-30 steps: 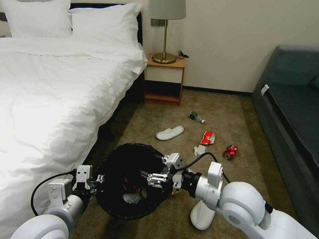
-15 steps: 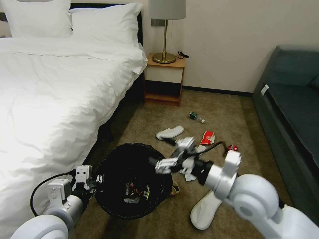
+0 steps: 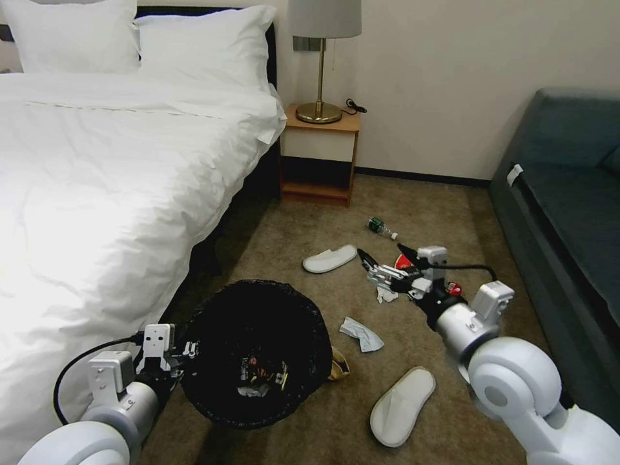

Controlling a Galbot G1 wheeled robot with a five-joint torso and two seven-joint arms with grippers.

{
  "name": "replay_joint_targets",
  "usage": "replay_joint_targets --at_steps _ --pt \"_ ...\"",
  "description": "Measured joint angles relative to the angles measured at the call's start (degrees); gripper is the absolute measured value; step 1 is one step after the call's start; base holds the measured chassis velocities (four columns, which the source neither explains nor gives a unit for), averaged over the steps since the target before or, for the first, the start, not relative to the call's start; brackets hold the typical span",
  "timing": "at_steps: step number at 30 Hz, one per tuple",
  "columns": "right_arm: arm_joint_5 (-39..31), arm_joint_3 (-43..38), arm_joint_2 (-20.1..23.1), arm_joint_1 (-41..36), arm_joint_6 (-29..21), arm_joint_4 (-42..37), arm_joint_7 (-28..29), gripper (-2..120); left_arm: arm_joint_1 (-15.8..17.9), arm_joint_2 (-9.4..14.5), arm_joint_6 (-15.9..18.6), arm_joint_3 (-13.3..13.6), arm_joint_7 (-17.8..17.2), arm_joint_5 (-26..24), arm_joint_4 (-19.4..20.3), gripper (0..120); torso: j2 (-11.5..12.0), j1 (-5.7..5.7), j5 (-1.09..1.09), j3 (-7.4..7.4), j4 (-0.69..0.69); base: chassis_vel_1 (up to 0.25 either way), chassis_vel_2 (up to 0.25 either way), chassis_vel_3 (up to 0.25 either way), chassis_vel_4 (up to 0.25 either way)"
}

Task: Pick up the trash bin, then pick up the garbage on the floor and place it into the trash bin.

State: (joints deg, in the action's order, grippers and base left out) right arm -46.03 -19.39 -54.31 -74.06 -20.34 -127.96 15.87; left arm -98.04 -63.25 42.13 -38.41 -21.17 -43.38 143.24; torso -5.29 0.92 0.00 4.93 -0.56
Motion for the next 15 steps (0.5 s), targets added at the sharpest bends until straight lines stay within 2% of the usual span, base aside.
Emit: replay_joint_targets --at_steps 8,15 --pt "9.06 1.11 -2.66 -4.78 2.46 9.09 2.57 100 -0.06 -0.09 0.0 -0.33 -0.03 -0.07 0.0 2 0.0 0.0 0.0 0.0 0.0 0.0 0.0 0.0 0.0" --pt "11.82 0.97 -4.27 -8.9 3.93 14.37 2.57 100 0.55 0.0 0.0 -0.4 -0.02 -0.2 0.0 2 0.0 0.0 -0.01 0.0 -0.02 0.0 0.0 0.0 0.0"
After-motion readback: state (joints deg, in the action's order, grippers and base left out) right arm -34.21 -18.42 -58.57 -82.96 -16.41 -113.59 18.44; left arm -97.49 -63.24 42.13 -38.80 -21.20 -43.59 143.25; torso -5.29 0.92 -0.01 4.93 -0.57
